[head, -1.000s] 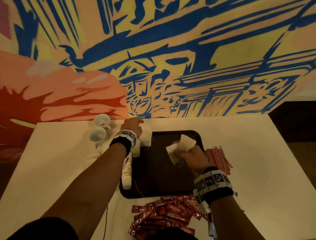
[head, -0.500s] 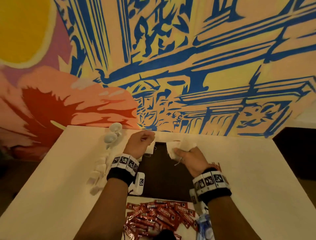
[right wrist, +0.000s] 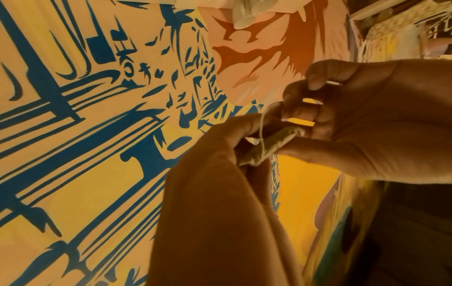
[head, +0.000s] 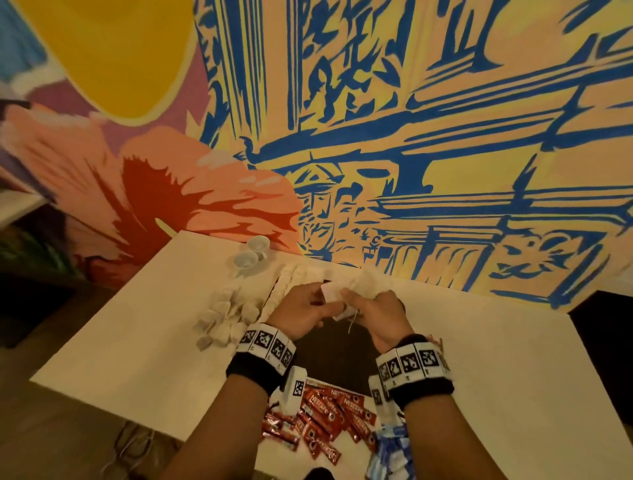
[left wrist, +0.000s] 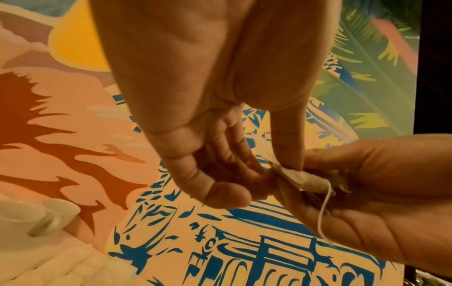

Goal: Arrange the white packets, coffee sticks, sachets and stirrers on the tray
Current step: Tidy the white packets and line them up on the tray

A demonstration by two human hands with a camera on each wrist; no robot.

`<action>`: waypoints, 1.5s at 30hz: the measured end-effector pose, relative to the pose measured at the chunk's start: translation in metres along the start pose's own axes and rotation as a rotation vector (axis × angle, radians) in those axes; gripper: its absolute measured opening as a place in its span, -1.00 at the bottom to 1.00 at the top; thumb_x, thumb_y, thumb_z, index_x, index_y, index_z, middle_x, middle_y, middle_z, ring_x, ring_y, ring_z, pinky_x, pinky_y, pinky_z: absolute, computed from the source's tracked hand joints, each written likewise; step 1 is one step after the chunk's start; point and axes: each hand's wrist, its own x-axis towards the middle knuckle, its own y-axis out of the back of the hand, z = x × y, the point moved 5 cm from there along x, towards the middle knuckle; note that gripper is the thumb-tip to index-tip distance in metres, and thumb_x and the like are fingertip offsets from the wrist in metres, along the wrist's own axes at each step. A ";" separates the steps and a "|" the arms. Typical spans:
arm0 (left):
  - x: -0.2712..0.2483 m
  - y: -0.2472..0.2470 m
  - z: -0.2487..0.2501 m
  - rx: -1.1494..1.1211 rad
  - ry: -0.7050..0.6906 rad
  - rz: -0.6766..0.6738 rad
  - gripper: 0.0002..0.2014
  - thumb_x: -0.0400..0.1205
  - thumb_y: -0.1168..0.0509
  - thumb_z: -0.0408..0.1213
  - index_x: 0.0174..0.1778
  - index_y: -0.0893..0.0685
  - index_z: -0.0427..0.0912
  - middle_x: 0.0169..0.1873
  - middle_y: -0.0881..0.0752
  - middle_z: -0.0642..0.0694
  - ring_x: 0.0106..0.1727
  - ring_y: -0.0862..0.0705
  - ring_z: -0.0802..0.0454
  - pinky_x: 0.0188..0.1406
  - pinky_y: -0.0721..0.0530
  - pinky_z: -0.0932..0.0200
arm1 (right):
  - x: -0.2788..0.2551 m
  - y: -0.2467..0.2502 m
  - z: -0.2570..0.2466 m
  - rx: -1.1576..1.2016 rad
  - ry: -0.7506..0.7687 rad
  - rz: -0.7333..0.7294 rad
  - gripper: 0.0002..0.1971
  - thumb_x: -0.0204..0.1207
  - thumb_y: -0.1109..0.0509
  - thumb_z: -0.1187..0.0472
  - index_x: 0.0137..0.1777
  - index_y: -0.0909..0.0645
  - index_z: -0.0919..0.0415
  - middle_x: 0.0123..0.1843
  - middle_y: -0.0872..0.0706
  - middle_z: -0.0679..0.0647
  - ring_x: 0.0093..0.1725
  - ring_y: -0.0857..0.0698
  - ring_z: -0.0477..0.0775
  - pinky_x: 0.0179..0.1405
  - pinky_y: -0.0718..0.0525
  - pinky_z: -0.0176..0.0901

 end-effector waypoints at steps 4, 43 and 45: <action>-0.017 0.001 -0.005 0.017 0.002 0.047 -0.74 0.62 -0.47 -0.24 0.22 -0.75 -0.12 0.00 -0.85 -0.06 0.03 -0.81 -0.04 0.00 -0.80 -0.01 | -0.012 -0.001 0.003 0.047 -0.018 -0.052 -0.75 0.60 -0.54 0.24 0.25 -0.72 0.25 0.08 -0.89 0.14 0.11 -0.86 0.18 0.24 -0.78 0.35; -0.003 0.111 0.017 -0.111 -0.258 0.055 -0.66 0.51 -0.29 -0.73 -0.13 -0.82 -0.21 -0.02 -0.81 0.00 -0.03 -0.72 0.11 -0.06 -0.70 0.19 | 0.013 -0.083 -0.026 0.339 -0.212 -0.160 -0.71 0.57 -0.54 0.33 0.25 -0.74 0.43 0.14 -0.85 0.29 0.07 -0.87 0.21 -0.24 -0.83 -0.17; -0.001 0.118 0.013 -0.137 -0.232 0.053 -0.60 0.50 -0.23 -0.74 -0.09 -0.82 -0.18 0.03 -0.80 -0.01 0.01 -0.73 0.05 -0.01 -0.70 0.09 | 0.014 -0.088 -0.028 0.350 -0.183 -0.152 -0.73 0.57 -0.52 0.38 0.25 -0.72 0.42 0.15 -0.85 0.28 0.14 -0.85 0.26 -0.22 -0.84 -0.16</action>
